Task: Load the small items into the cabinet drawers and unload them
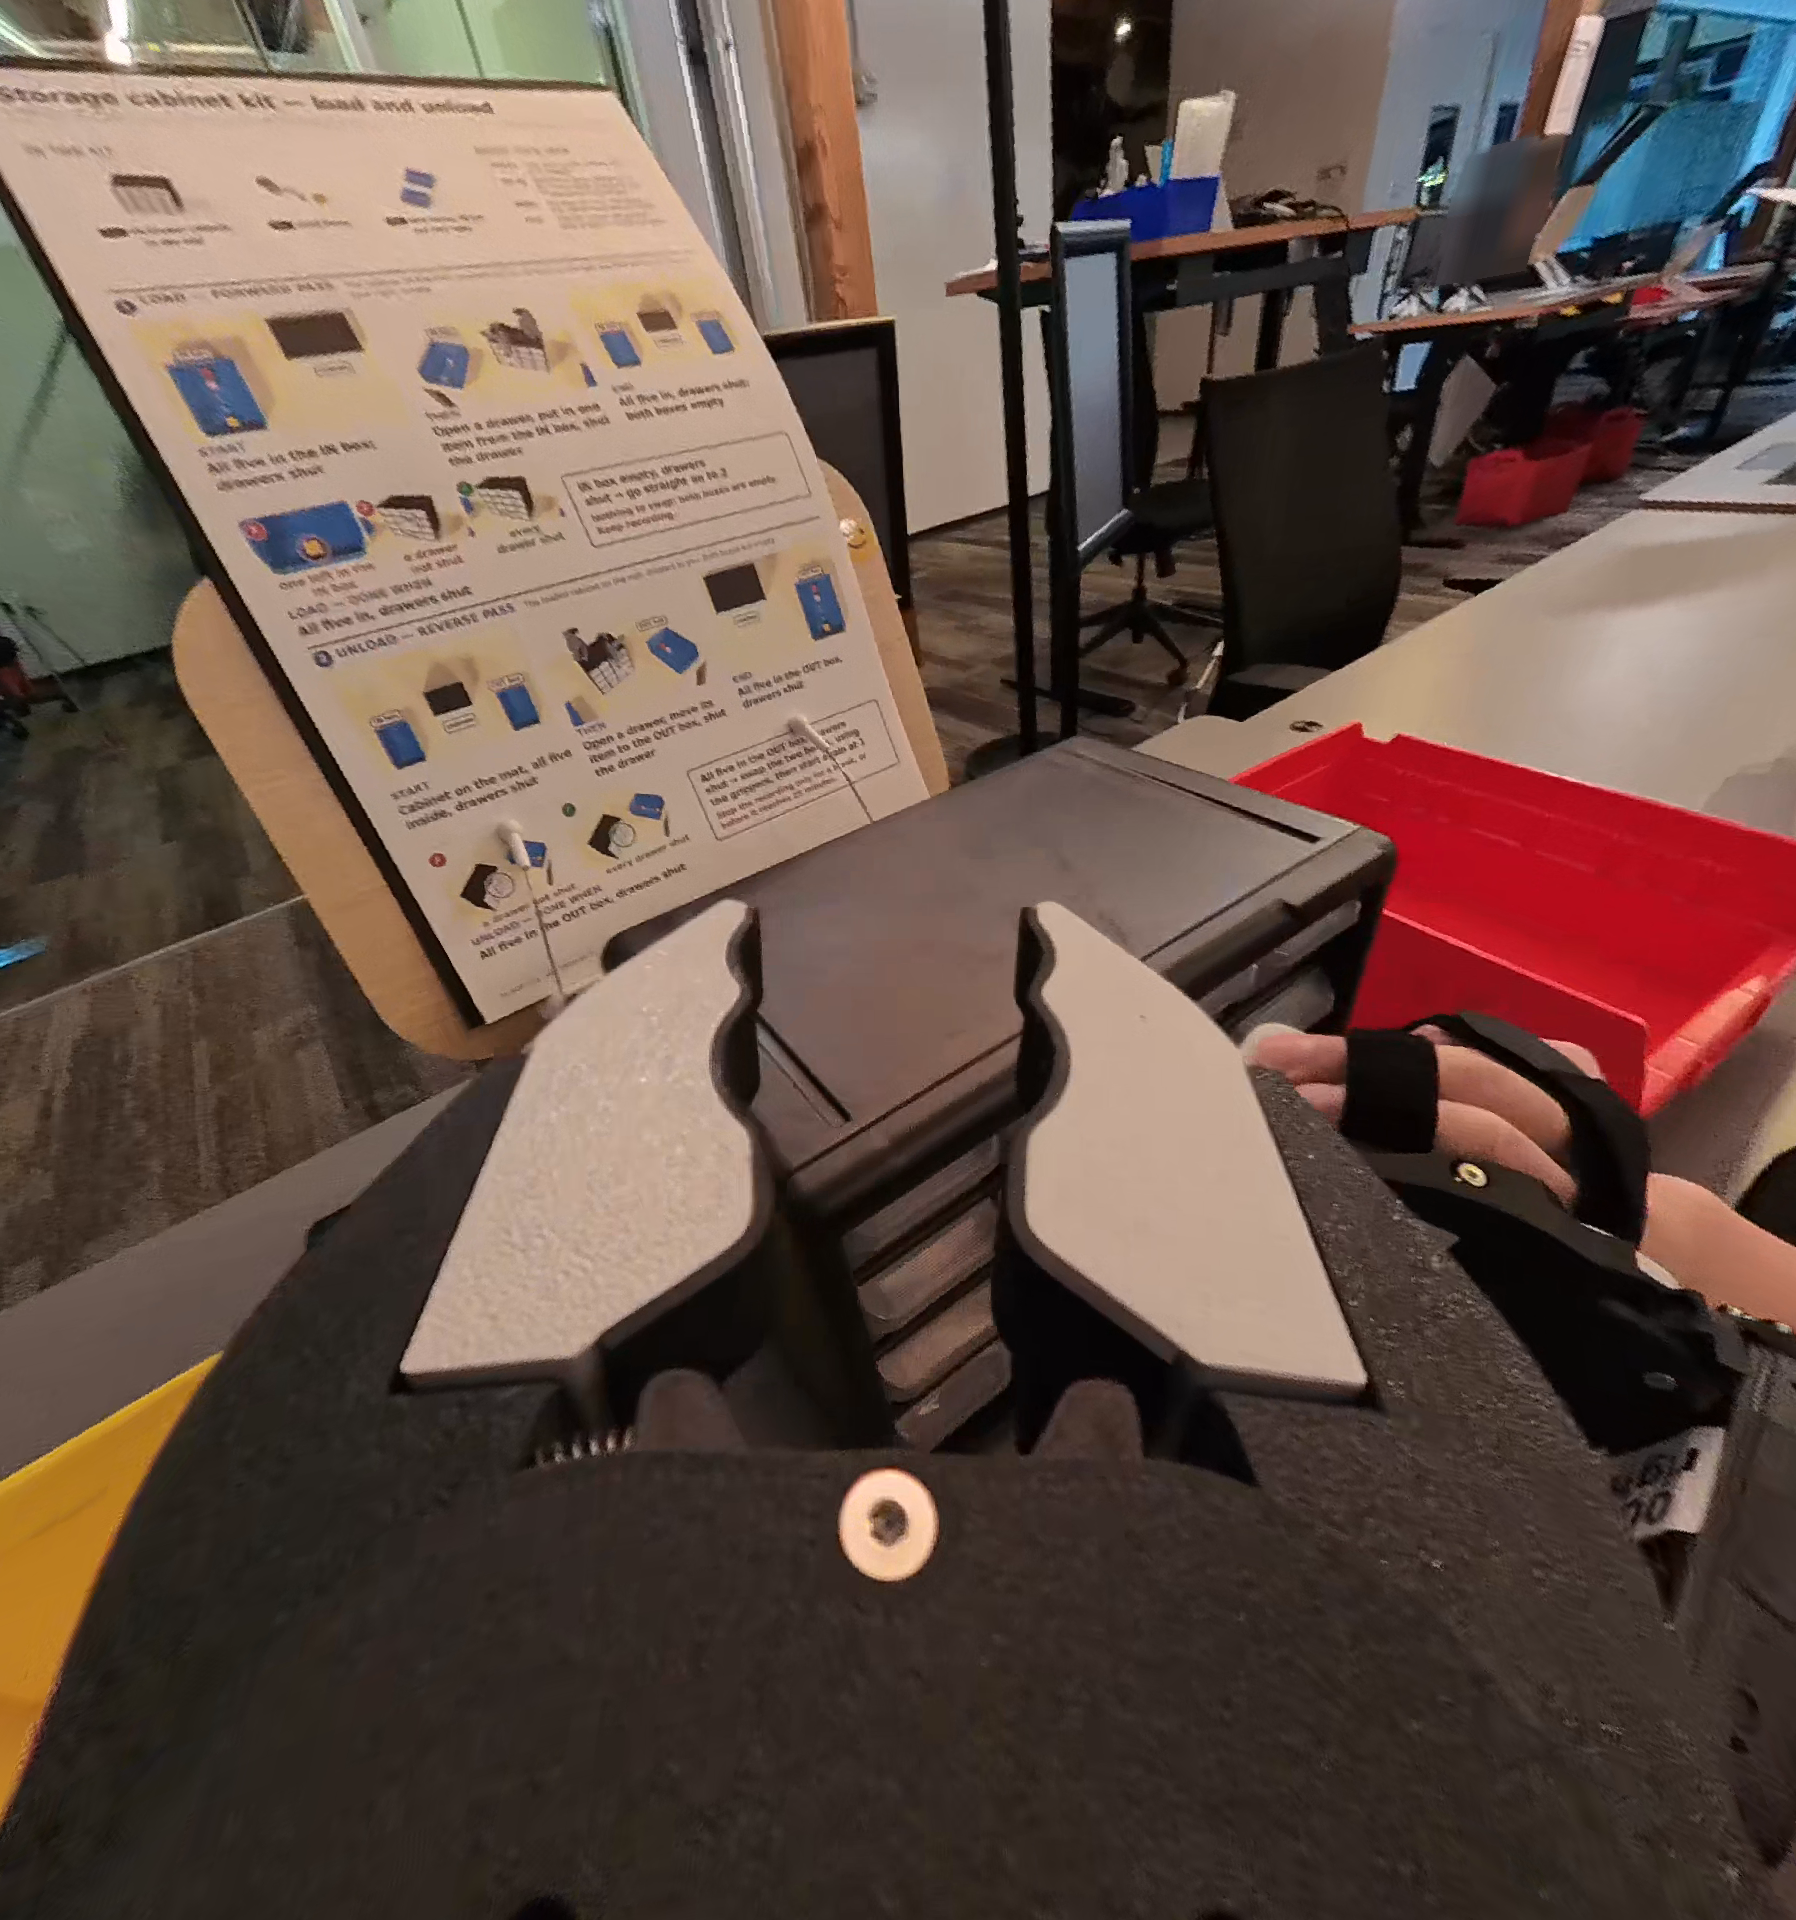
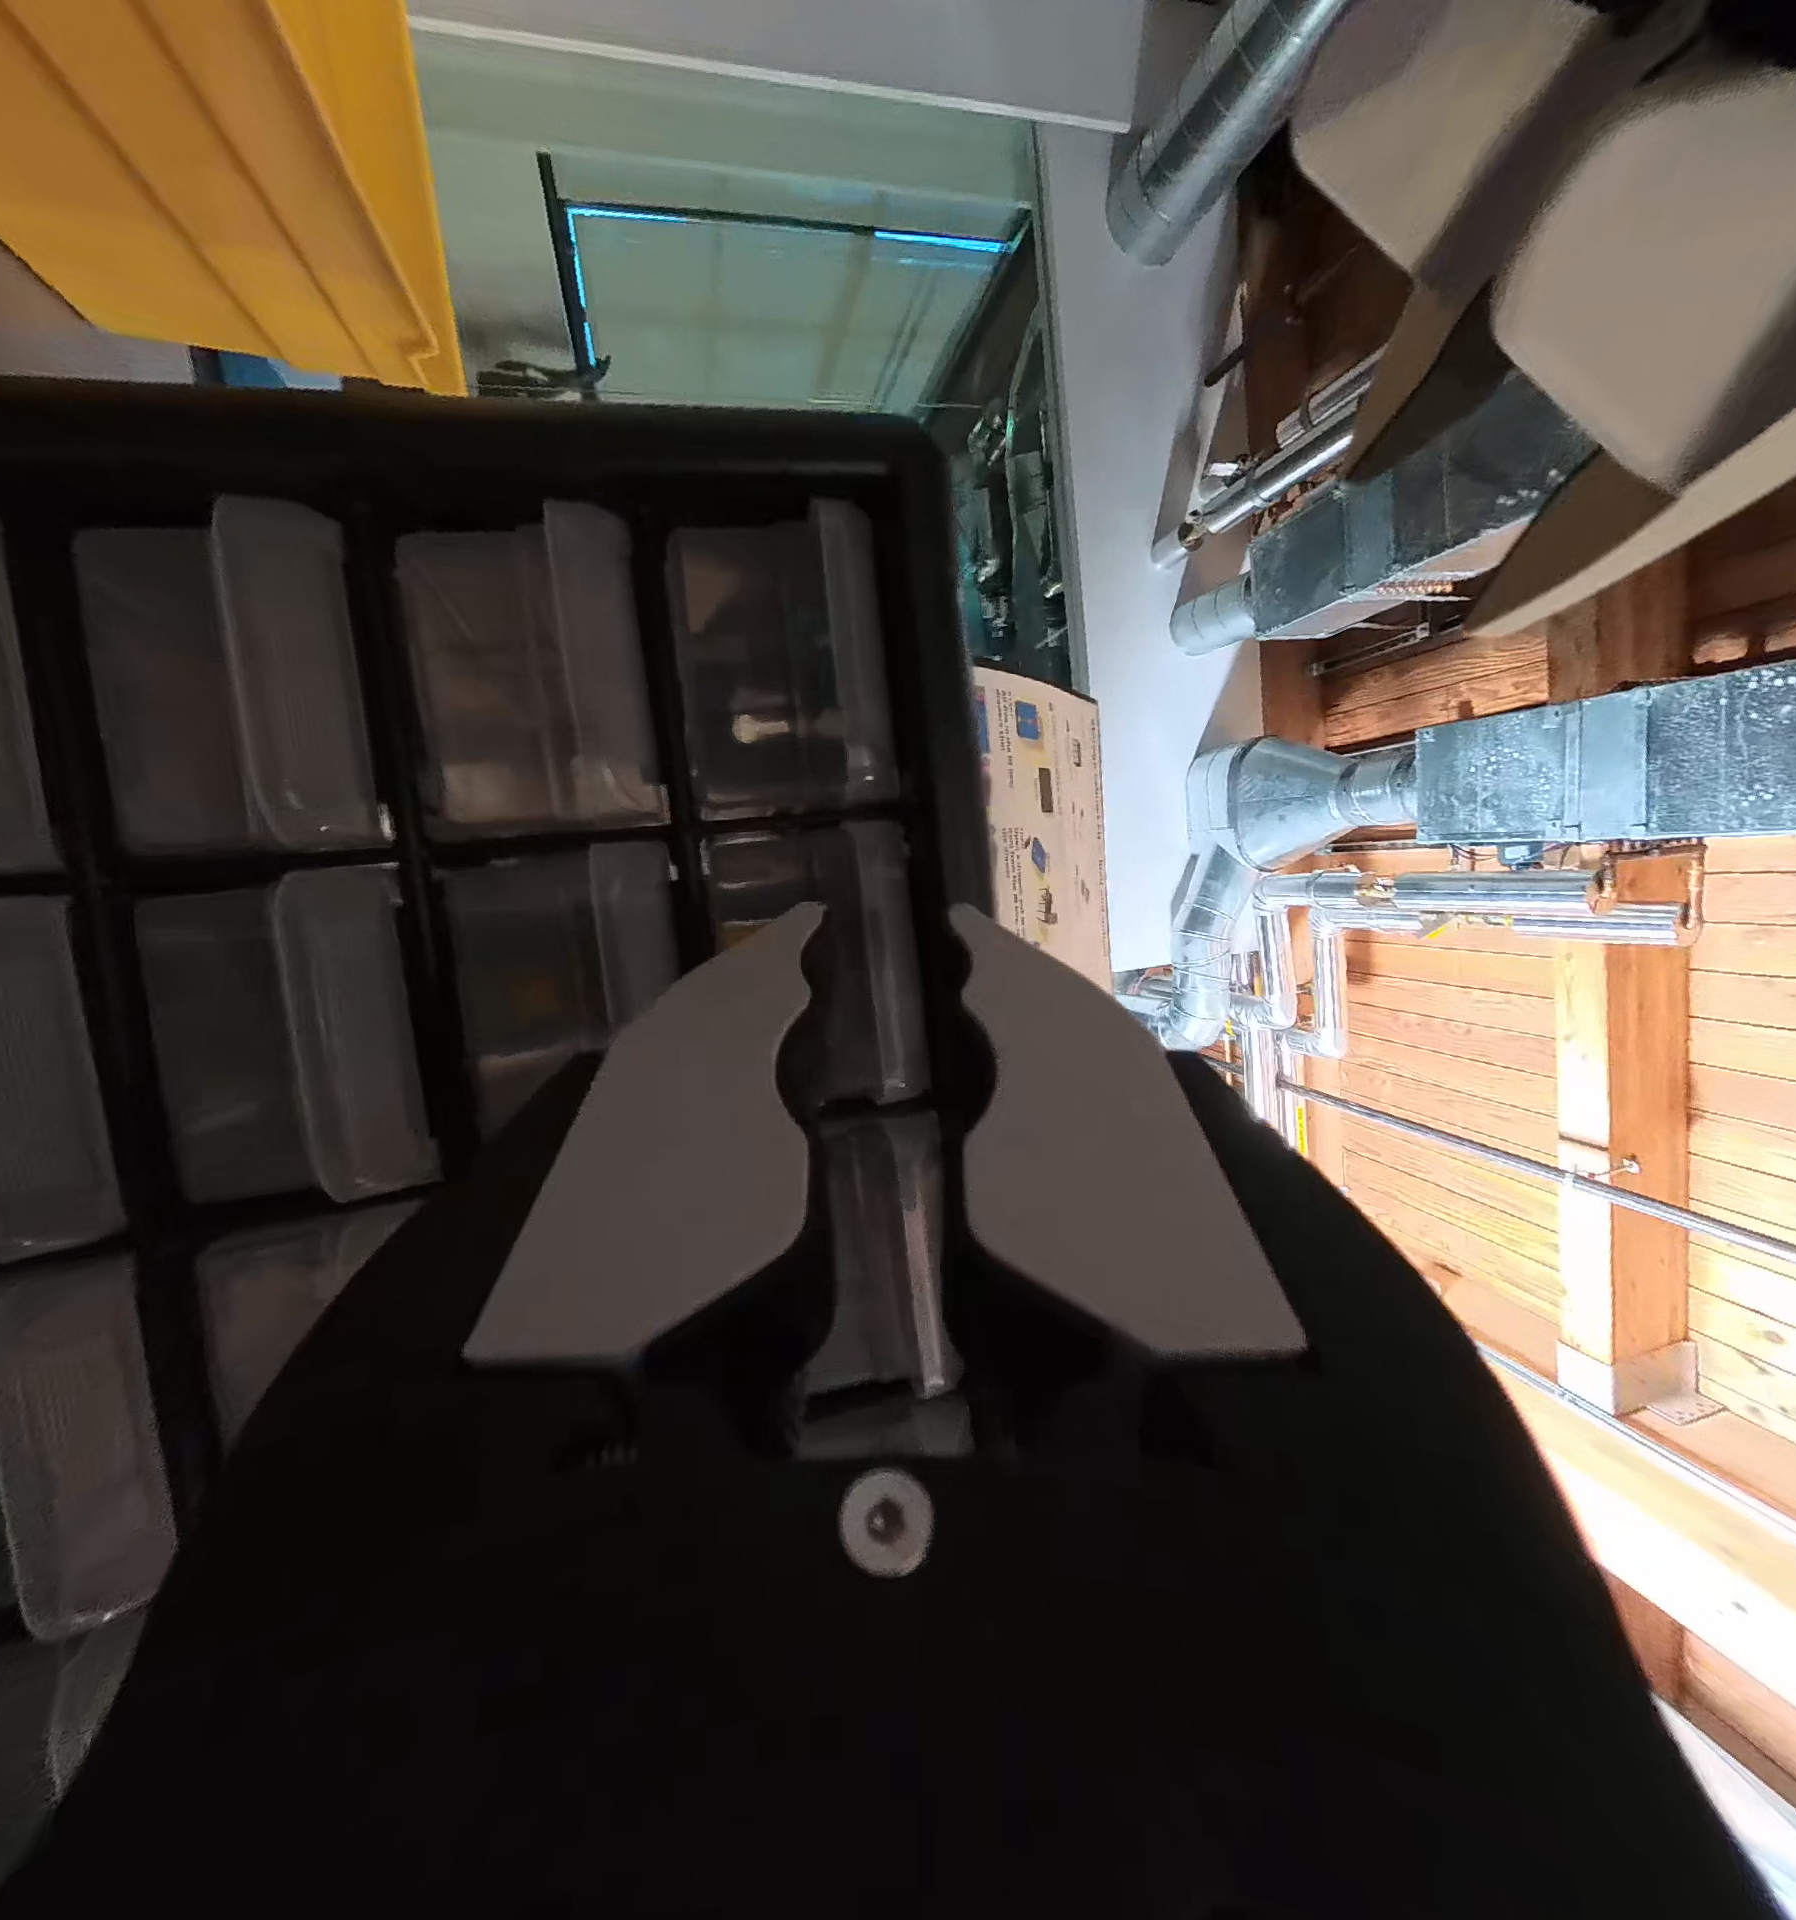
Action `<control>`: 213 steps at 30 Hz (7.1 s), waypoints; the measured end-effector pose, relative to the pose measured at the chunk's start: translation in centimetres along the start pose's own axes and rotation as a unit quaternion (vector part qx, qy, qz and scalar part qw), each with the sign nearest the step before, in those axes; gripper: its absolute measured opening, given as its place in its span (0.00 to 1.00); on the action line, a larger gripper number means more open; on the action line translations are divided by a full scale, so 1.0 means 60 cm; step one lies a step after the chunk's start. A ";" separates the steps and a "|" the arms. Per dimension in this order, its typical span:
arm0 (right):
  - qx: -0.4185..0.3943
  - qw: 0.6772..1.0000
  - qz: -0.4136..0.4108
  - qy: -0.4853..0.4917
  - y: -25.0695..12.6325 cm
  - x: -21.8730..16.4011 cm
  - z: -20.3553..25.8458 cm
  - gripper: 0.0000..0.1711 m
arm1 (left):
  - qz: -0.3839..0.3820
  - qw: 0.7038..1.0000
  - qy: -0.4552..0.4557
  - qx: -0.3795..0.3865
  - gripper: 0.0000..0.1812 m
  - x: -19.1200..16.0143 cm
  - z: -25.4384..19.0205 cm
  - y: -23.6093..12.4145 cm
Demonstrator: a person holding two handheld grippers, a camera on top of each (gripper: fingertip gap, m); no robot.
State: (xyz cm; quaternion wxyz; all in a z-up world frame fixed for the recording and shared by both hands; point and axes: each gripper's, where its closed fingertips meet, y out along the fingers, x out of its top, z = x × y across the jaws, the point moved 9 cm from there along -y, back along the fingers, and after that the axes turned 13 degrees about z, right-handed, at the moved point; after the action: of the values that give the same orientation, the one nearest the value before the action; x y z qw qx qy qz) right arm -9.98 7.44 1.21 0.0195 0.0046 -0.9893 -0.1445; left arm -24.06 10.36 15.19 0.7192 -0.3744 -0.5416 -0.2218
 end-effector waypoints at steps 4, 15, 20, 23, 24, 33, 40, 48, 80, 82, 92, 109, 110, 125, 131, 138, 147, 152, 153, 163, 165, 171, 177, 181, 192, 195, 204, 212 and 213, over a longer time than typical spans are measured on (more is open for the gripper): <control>-0.009 0.999 0.027 -0.017 0.008 -0.004 0.009 0.10 | 0.013 1.000 -0.007 -0.010 0.26 -0.004 0.005 0.006; -0.062 0.998 0.022 0.003 -0.008 0.002 0.009 0.03 | 0.033 0.999 0.001 -0.023 0.26 -0.010 0.001 0.020; -0.075 0.997 -0.003 -0.001 -0.028 0.006 0.006 0.03 | 0.048 0.998 0.010 -0.028 0.26 -0.012 -0.001 0.025; -0.081 0.997 -0.018 -0.004 -0.040 0.006 0.004 0.03 | 0.057 0.998 0.018 -0.031 0.25 -0.013 -0.003 0.027; -0.083 0.996 -0.021 -0.005 -0.046 0.005 0.003 0.03 | 0.063 0.997 0.021 -0.032 0.25 -0.014 -0.003 0.029; -0.089 0.995 -0.039 0.001 -0.088 0.014 -0.007 0.03 | 0.117 0.991 0.054 -0.043 0.22 -0.032 -0.016 0.057; -0.097 0.994 -0.037 0.026 -0.086 0.015 0.002 0.14 | 0.128 0.985 0.060 -0.100 0.20 -0.033 -0.032 0.060; -0.069 0.997 0.007 0.044 -0.078 0.004 -0.005 0.04 | 0.163 0.970 0.086 -0.157 0.22 -0.044 -0.071 0.061; 0.055 0.965 -0.080 0.244 -0.155 -0.044 -0.079 0.11 | 0.088 0.987 -0.079 -0.106 0.26 -0.157 -0.064 -0.011; 0.102 0.957 -0.081 0.257 -0.144 -0.060 -0.109 0.12 | 0.067 0.974 -0.158 -0.147 0.29 -0.184 -0.079 0.001; 0.501 0.843 -0.026 0.193 -0.002 -0.055 -0.201 0.11 | -0.028 0.994 -0.071 0.073 0.38 -0.218 -0.127 0.019; 0.697 0.711 0.077 0.043 0.098 0.002 -0.147 0.12 | -0.041 0.922 0.340 0.183 0.21 -0.191 -0.174 0.035; 0.697 0.712 0.078 0.039 0.101 0.004 -0.145 0.13 | -0.031 0.914 0.358 0.185 0.21 -0.189 -0.172 0.038; 0.713 0.692 0.112 -0.030 0.106 0.025 -0.127 0.12 | -0.010 0.820 0.552 0.151 0.17 -0.178 -0.155 0.064; 0.707 0.696 0.118 -0.042 0.104 0.033 -0.127 0.12 | -0.020 0.818 0.547 0.177 0.11 -0.180 -0.153 0.056; 0.710 0.697 0.100 -0.006 0.103 0.033 -0.141 0.12 | 0.007 0.823 0.544 0.165 0.21 -0.174 -0.144 0.048; 0.692 0.717 0.067 0.044 0.087 0.012 -0.179 0.12 | -0.007 0.803 0.570 0.173 0.09 -0.169 -0.151 0.050; 0.677 0.731 0.062 0.056 0.078 -0.003 -0.199 0.12 | 0.012 0.794 0.578 0.186 0.13 -0.172 -0.146 0.059; 0.675 0.732 0.062 0.058 0.077 -0.007 -0.203 0.12 | 0.014 0.794 0.579 0.186 0.14 -0.172 -0.146 0.061; 0.642 0.754 0.117 0.078 0.026 -0.115 -0.260 0.12 | 0.046 0.787 0.593 0.166 0.10 -0.158 -0.148 0.067; 0.630 0.753 0.161 0.102 0.012 -0.180 -0.268 0.12 | 0.042 0.788 0.591 0.168 0.11 -0.152 -0.148 0.063; 0.564 0.704 0.369 0.223 0.000 -0.417 -0.210 0.12 | 0.077 0.799 0.580 0.139 0.32 -0.144 -0.147 0.072; 0.558 0.611 0.502 0.252 0.010 -0.540 -0.054 0.12 | 0.115 0.796 0.582 0.120 0.22 -0.145 -0.146 0.092; 0.576 0.564 0.547 0.226 0.030 -0.580 0.020 0.12 | 0.113 0.794 0.584 0.125 0.21 -0.150 -0.143 0.089; 0.631 0.520 0.529 0.228 0.067 -0.642 0.115 0.12 | 0.109 0.845 0.517 0.082 0.29 -0.146 -0.136 0.081; 0.629 0.527 0.518 0.243 0.068 -0.642 0.114 0.14 | 0.105 0.848 0.512 0.085 0.29 -0.141 -0.131 0.071; 0.456 0.661 0.461 0.378 0.012 -0.600 0.001 0.22 | 0.088 0.841 0.526 0.088 0.25 -0.139 -0.132 0.063; 0.382 0.776 0.328 0.381 -0.025 -0.483 -0.122 0.20 | 0.038 0.830 0.546 0.104 0.13 -0.135 -0.157 0.054; 0.376 0.781 0.324 0.379 -0.025 -0.478 -0.131 0.20 | 0.036 0.829 0.549 0.106 0.11 -0.133 -0.159 0.050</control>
State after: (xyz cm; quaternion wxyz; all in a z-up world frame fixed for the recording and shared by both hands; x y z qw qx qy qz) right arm 18.97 4.22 7.23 0.4354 -0.2546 -0.8210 0.2675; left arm -18.54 4.08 5.47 0.9408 -0.1318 -0.0641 -0.3057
